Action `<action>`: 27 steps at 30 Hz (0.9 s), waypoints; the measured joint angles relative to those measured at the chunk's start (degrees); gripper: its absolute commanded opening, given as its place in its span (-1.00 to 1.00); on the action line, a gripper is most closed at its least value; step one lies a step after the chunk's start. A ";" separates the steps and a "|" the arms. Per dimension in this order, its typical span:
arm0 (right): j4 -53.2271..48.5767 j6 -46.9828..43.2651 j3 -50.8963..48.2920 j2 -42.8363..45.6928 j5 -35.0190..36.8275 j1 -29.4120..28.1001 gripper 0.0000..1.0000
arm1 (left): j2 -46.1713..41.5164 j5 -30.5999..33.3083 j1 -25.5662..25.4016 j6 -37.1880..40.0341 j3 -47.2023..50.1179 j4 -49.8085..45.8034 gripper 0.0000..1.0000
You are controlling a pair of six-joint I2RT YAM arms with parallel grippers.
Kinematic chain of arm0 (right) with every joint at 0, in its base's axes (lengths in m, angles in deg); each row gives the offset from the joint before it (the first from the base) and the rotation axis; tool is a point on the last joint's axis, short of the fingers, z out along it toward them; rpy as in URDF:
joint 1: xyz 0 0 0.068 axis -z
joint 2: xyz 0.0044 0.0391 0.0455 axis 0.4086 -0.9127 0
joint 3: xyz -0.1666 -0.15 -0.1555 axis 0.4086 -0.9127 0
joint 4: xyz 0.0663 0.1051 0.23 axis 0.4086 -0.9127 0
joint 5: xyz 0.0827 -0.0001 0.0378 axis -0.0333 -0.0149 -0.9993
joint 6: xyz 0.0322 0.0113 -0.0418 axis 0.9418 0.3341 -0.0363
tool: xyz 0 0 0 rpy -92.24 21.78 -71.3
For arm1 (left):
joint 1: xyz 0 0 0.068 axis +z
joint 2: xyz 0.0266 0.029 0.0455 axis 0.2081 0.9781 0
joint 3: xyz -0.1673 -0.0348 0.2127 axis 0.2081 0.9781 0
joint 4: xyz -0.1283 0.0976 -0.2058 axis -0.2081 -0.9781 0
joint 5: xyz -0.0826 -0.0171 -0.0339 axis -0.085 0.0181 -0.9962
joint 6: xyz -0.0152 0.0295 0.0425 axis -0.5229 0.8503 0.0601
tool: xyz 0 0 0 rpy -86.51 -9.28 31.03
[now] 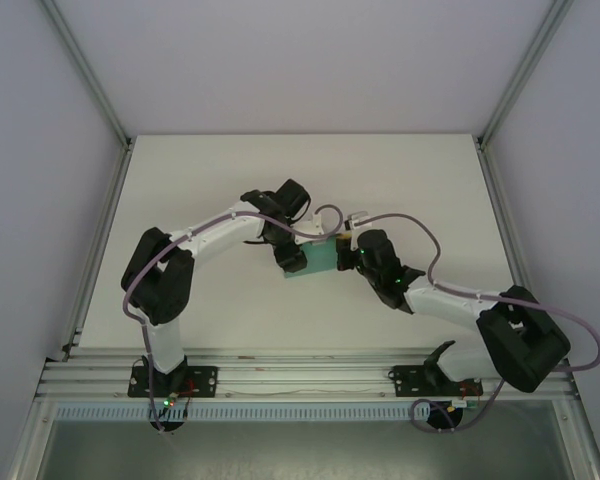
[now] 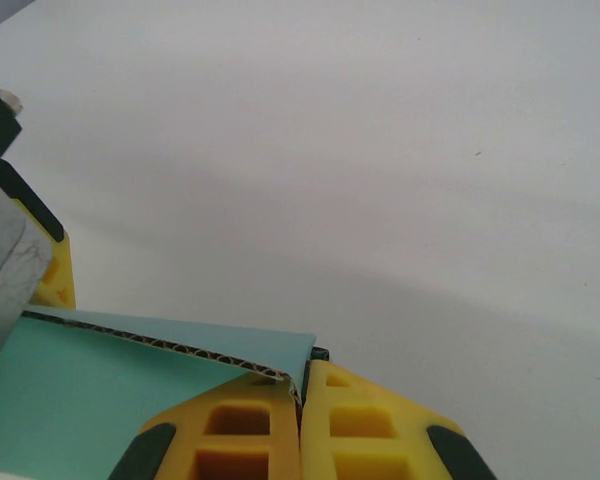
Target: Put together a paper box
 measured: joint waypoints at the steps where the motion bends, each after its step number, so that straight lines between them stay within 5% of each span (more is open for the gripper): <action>1: 0.20 0.07 0.11 -0.17 0.37 -0.07 -1.00 | 0.00 0.04 0.04 -0.72 0.00 0.31 0.46; 3: 0.04 0.50 0.17 -0.11 0.96 -0.17 -1.00 | -0.02 0.52 0.11 -1.88 0.00 1.01 0.98; 15: -13.05 6.91 6.71 -0.22 9.46 -4.96 -1.00 | -14.99 12.31 0.00 -22.16 7.43 9.40 0.98; 21: -17.31 9.22 9.01 -0.83 11.56 -6.01 -1.00 | -21.75 14.67 0.04 -31.91 14.78 11.91 0.26; 25: -19.39 9.99 10.47 -1.46 12.00 -6.01 -1.00 | -21.07 14.10 0.04 -34.45 16.13 12.24 0.11; 27: -20.02 10.05 10.99 -1.70 11.98 -6.12 -1.00 | -20.87 13.90 0.04 -34.58 16.20 12.92 -0.15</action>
